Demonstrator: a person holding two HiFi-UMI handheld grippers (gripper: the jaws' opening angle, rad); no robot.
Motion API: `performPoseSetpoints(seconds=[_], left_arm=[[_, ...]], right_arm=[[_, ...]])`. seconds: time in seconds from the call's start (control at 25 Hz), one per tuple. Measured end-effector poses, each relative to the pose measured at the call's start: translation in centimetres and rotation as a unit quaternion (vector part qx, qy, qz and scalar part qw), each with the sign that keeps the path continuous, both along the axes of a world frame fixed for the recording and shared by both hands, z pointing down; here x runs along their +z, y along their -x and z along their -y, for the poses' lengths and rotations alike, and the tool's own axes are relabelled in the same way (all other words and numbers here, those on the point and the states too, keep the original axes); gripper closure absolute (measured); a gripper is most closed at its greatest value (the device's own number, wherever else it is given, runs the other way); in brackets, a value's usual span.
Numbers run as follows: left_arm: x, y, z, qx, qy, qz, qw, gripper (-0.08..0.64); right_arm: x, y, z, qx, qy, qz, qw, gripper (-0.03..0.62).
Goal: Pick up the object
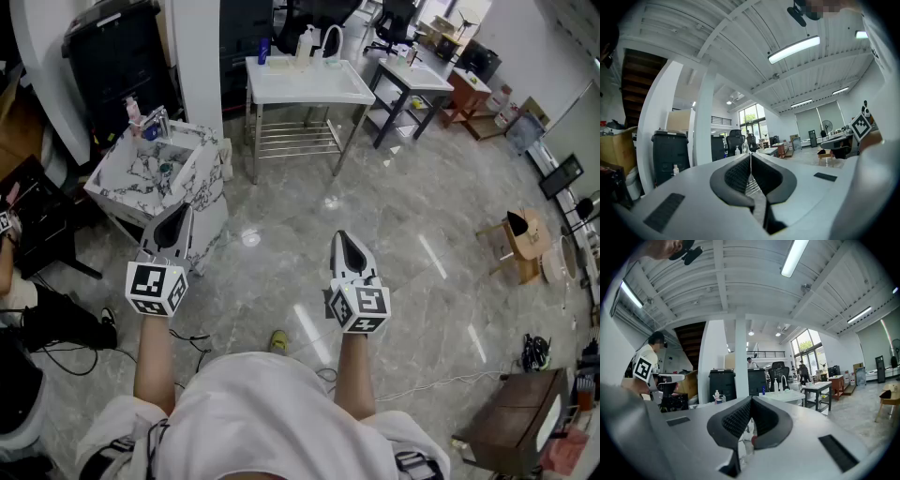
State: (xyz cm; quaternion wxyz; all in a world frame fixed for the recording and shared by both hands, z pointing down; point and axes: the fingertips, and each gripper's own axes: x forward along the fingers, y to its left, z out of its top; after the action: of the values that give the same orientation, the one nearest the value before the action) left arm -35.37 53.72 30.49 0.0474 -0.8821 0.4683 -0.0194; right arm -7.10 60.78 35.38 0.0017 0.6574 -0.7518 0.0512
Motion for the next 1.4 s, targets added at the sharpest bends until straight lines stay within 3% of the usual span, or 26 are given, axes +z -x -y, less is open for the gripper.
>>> performPoseSetpoints(seconds=[0.84,1.0,1.4], left_arm=[[0.5,-0.7,-0.4,0.016,0.008,0.007,0.9998,0.535],[0.9,-1.3,-0.3,0.021,0.019,0.005,0.9996,0.482],[2.1,-3.4,1.2,0.020,0.030,0.015,0.9992,0.468]], right_arm=[[0.4,0.9,0.1,-0.014,-0.006,0.009,1.000,0.586],[0.8,0.5,-0.1,-0.011,0.002,0.005,1.000,0.586],[1.9,-1.3,1.8,-0.021,0.001,0.011,1.000,0.586]])
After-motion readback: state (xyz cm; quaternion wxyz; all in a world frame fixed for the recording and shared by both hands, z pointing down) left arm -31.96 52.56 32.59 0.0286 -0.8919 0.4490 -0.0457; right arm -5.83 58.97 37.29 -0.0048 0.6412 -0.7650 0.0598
